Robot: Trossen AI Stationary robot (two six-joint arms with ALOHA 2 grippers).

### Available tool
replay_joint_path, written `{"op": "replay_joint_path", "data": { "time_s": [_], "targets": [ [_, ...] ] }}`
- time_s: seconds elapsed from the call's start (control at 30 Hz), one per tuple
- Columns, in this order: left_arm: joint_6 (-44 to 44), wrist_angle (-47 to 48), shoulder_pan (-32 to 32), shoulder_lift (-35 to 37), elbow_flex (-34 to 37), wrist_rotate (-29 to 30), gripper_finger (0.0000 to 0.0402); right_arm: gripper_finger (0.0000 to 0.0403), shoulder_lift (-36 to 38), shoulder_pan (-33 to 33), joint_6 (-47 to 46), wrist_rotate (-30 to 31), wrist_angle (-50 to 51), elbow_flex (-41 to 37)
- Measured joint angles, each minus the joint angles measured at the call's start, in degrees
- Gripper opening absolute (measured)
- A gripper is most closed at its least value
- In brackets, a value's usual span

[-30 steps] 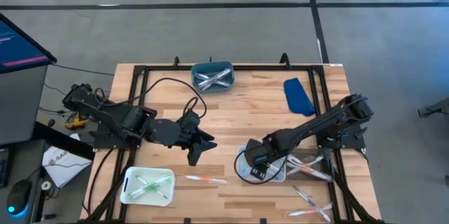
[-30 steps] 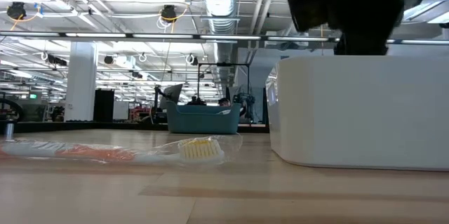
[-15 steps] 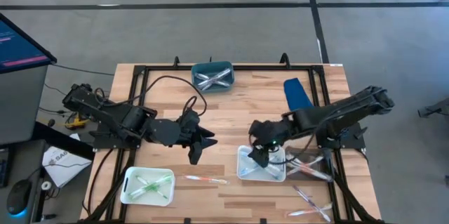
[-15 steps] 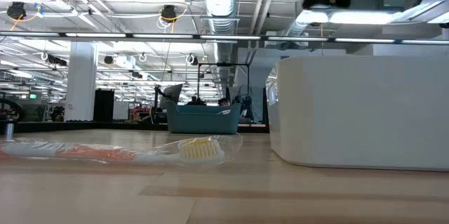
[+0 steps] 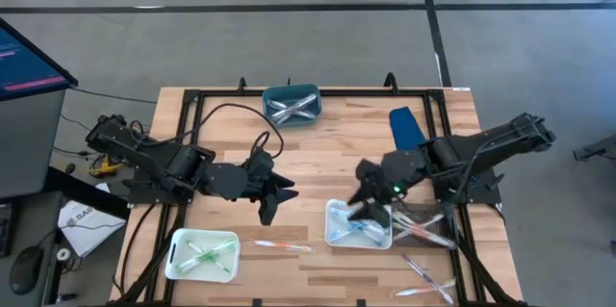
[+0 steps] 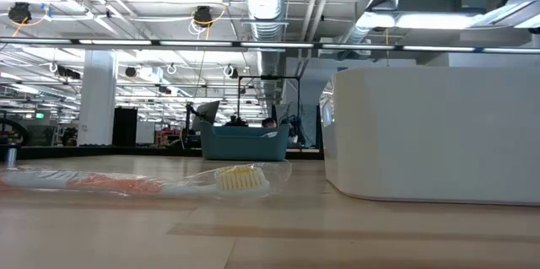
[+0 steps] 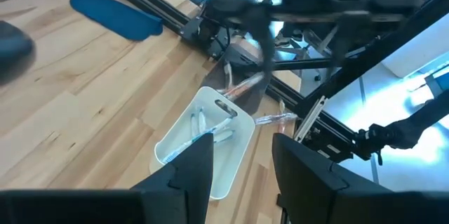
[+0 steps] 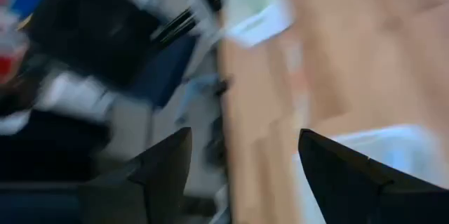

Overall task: Pick & Place Toothbrushes
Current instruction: Put the violet toothbrush into the blue bin

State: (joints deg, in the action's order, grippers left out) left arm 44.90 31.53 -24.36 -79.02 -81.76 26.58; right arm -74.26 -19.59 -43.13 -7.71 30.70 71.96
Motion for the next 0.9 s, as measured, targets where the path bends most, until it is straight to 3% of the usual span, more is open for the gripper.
{"op": "replay_joint_path", "data": {
  "time_s": [0.17,0.43,0.67,0.9],
  "targets": [
    [-1.14,0.00,0.00,0.00,0.00,0.00,0.0140,0.0255,0.50,-5.91,-2.66,-8.53,1.21,0.00],
    [-3.44,-0.05,0.51,0.00,0.00,0.39,0.0140,0.0255,-0.09,-17.54,-9.31,-9.58,13.15,-0.02],
    [-5.70,-0.08,2.05,0.00,0.00,0.93,0.0140,0.0255,-2.74,-27.32,-12.38,-6.13,30.62,0.02],
    [-5.70,-0.06,2.73,0.00,0.00,0.93,0.0140,0.0255,-10.79,-33.74,-18.85,3.59,29.55,-0.02]
  ]
}}
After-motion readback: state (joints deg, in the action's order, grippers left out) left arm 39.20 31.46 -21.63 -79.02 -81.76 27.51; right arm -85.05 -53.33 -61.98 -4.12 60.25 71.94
